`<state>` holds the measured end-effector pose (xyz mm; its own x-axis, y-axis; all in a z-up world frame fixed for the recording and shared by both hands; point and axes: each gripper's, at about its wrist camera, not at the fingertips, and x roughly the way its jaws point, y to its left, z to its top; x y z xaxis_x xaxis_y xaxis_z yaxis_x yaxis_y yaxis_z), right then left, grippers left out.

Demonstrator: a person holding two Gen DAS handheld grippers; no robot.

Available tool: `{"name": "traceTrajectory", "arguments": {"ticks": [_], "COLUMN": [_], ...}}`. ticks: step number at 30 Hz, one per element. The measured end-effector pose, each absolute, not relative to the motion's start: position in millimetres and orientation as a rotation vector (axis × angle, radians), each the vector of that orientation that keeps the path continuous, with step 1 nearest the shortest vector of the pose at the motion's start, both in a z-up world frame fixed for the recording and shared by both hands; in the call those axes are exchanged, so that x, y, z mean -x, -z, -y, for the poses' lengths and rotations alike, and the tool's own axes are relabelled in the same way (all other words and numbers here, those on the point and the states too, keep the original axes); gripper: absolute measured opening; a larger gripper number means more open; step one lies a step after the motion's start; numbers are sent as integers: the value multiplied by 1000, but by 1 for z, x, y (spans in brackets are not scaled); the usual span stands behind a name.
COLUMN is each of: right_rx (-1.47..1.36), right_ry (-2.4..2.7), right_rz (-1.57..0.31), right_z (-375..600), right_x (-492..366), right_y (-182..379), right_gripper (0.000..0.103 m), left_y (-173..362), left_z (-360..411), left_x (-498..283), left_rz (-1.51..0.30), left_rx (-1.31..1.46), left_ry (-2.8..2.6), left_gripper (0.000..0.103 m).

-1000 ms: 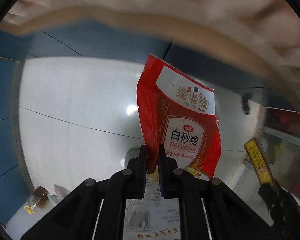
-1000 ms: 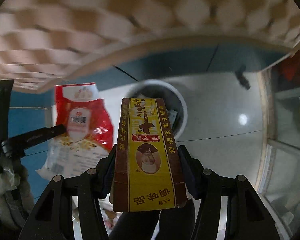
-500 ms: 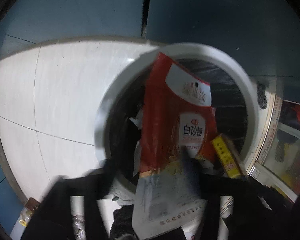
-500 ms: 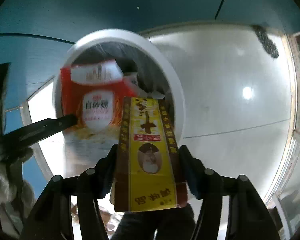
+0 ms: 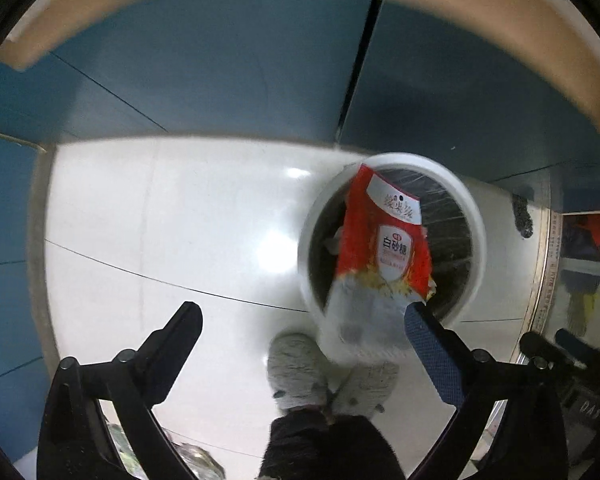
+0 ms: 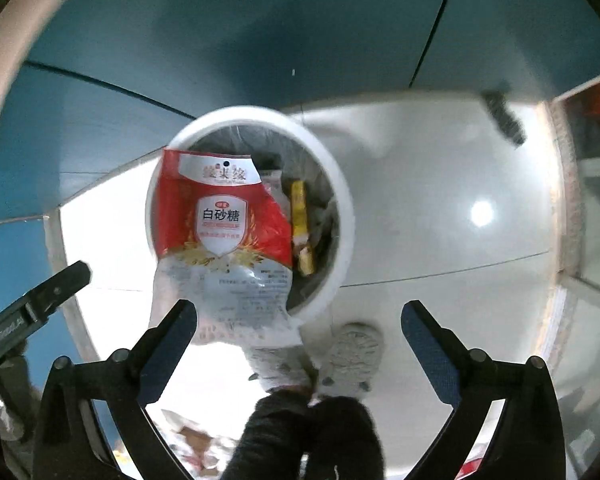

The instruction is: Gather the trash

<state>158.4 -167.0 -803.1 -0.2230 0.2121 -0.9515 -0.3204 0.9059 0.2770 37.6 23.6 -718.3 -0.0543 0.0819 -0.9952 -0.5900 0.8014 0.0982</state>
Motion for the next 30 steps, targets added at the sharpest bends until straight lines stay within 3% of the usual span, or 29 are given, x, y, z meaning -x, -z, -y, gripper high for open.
{"name": "traceTrajectory", "arguments": {"ticks": [6, 20, 30], "right_rx": [160, 142, 75], "right_ry": [-501, -545, -576], "right_rz": [-1603, -1304, -1172], "right_z": [185, 253, 301], "right_x": [-143, -76, 2], "right_y": [697, 384, 218], "right_gripper": [103, 103, 103], "left_y": [607, 352, 229], "left_z": [-11, 69, 93], "left_x": [-5, 47, 111], "left_rz": [-1463, -1220, -1077], "left_rx": [409, 325, 317], "left_ry": [-580, -517, -413], "left_gripper": [103, 103, 103]}}
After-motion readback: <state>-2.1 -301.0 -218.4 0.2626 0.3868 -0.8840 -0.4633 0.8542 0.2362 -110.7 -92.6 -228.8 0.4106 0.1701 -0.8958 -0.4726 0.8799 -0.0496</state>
